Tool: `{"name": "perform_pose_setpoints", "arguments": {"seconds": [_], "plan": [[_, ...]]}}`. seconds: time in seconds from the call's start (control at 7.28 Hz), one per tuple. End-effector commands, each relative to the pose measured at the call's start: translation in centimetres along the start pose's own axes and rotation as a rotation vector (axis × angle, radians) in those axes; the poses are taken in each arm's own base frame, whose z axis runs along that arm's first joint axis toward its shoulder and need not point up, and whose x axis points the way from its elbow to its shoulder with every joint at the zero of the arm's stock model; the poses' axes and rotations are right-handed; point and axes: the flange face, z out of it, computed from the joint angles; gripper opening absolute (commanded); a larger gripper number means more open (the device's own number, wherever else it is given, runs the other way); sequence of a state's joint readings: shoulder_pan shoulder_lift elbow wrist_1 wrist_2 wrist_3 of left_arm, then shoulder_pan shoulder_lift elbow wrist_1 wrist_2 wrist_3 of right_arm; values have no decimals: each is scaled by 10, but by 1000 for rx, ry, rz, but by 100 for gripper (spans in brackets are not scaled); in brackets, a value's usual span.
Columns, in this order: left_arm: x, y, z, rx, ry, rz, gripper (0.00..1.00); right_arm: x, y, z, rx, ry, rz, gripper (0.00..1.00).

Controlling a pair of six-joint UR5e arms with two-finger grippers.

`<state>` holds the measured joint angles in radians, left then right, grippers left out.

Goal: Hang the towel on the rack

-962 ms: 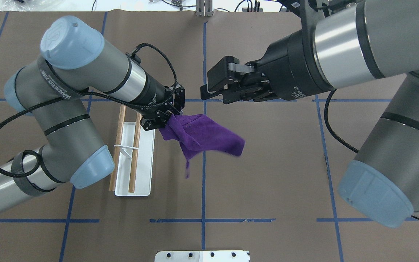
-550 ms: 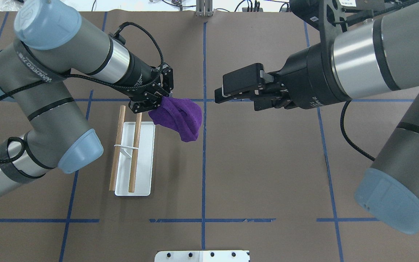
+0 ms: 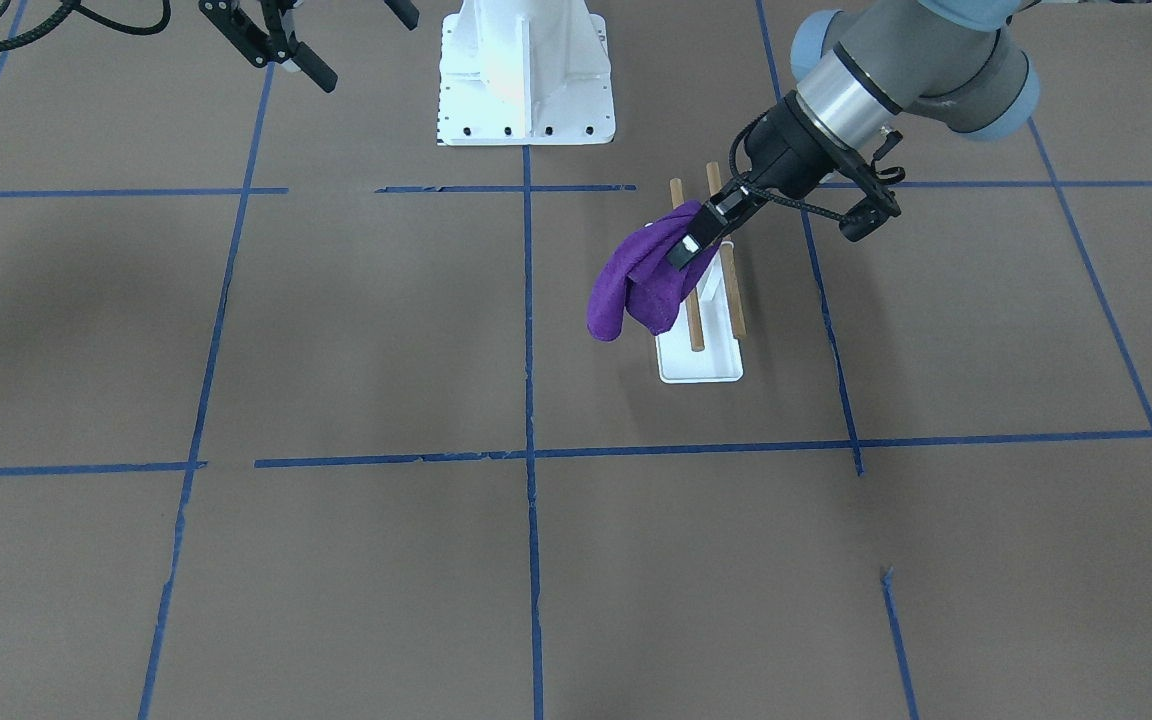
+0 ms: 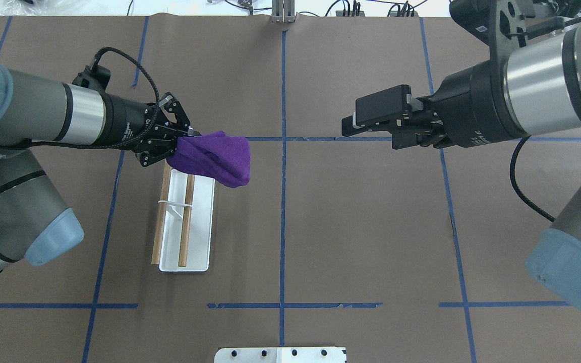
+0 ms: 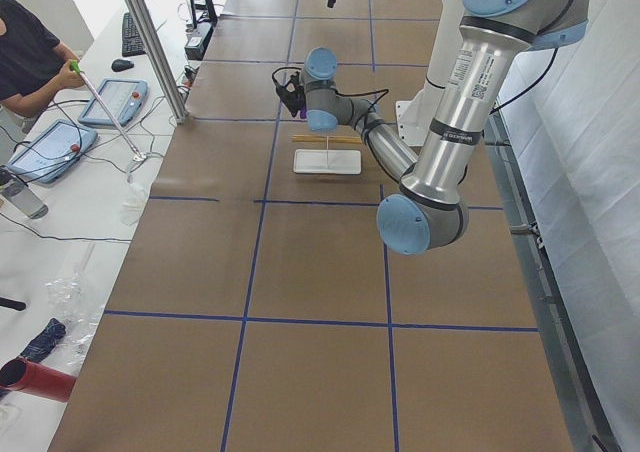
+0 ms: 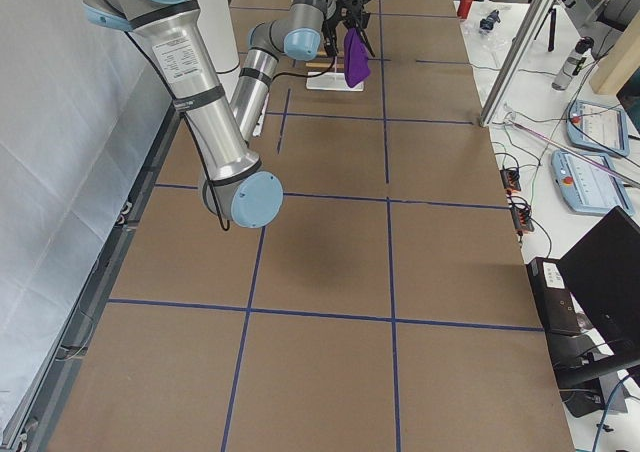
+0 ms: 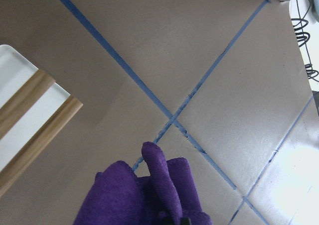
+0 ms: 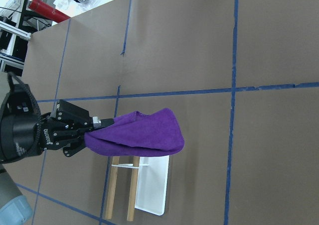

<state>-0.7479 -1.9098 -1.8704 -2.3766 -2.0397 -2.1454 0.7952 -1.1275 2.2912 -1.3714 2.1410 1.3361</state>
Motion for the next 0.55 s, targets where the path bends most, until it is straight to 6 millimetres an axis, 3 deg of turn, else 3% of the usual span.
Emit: {"name": "perform_pose_setpoints", "arguments": {"seconds": [0.0, 0.14, 0.41], "plan": [[-55, 2, 16, 26, -33, 16, 0, 9, -5, -1, 11, 19, 14, 100], [-57, 4, 19, 36, -29, 15, 0, 12, -7, -2, 15, 23, 17, 100], [-84, -11, -2, 63, -63, -3, 0, 20, -7, 0, 14, 40, 29, 100]]}}
